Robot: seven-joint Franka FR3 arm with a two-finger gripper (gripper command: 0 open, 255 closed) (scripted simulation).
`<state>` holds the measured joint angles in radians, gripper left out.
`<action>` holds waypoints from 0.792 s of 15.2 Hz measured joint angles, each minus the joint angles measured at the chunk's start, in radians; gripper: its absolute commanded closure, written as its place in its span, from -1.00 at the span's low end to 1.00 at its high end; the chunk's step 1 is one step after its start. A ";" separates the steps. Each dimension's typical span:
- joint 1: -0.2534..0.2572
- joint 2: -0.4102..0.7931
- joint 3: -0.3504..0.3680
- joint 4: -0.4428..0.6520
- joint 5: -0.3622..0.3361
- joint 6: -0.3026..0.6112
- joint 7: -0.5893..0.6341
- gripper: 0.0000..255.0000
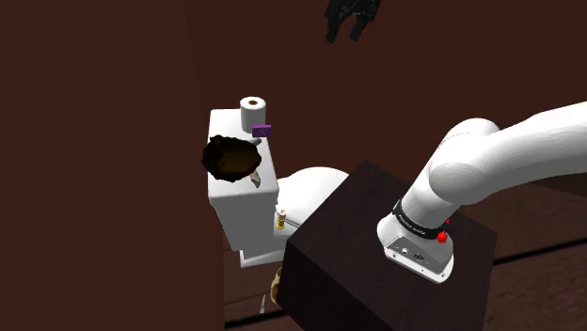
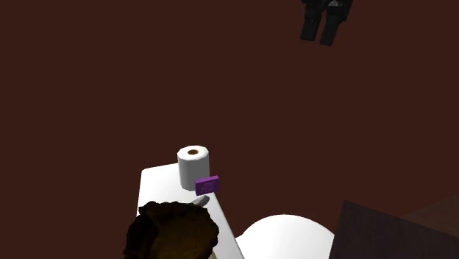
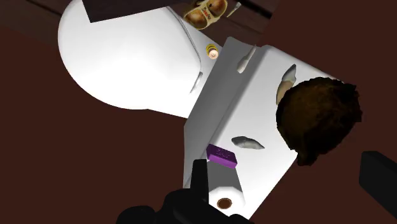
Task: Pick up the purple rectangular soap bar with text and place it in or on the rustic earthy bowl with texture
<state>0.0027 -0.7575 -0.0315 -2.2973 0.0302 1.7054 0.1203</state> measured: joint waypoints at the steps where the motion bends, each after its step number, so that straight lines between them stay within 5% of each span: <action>1: 0.000 0.000 0.000 0.000 0.000 0.000 0.000 -1.00; 12: 0.035 0.259 -0.090 -0.061 -0.026 0.267 -0.214 -1.00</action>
<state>0.0373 -0.4986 -0.1210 -2.3579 0.0038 1.9723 -0.0934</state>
